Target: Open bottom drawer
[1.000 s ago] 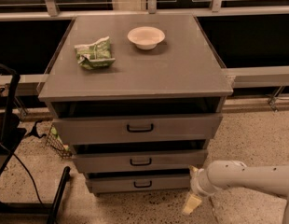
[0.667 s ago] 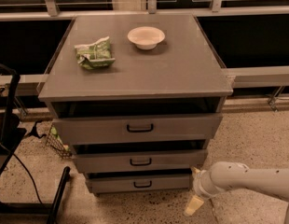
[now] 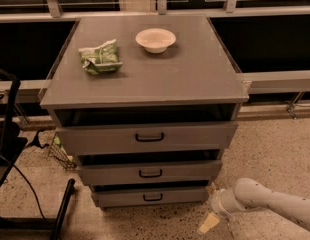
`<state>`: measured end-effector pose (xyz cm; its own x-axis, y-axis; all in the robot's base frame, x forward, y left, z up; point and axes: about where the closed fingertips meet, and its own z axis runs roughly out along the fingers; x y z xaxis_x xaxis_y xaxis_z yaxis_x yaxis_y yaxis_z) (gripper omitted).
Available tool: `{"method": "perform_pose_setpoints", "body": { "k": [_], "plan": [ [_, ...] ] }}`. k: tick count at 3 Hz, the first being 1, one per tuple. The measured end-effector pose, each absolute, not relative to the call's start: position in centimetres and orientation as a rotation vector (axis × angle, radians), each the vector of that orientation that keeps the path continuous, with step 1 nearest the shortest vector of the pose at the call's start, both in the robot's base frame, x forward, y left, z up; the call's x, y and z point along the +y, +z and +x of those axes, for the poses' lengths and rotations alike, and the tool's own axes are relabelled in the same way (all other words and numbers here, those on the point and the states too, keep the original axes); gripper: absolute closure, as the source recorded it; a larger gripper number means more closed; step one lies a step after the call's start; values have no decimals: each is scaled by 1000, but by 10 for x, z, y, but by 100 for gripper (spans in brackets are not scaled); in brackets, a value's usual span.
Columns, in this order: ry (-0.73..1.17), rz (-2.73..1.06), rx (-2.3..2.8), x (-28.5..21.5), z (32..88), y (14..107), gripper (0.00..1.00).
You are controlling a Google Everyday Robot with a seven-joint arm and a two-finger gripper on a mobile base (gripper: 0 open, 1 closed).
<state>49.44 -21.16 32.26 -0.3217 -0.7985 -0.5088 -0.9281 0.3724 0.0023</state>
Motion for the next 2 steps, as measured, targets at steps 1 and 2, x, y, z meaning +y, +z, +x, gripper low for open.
{"method": "perform_pose_setpoints", "body": {
  "k": [1,2],
  "plan": [
    [602,-1419,2065,-218,505,297,0],
    [608,-1412,2069,-217,502,291,0]
  ]
}}
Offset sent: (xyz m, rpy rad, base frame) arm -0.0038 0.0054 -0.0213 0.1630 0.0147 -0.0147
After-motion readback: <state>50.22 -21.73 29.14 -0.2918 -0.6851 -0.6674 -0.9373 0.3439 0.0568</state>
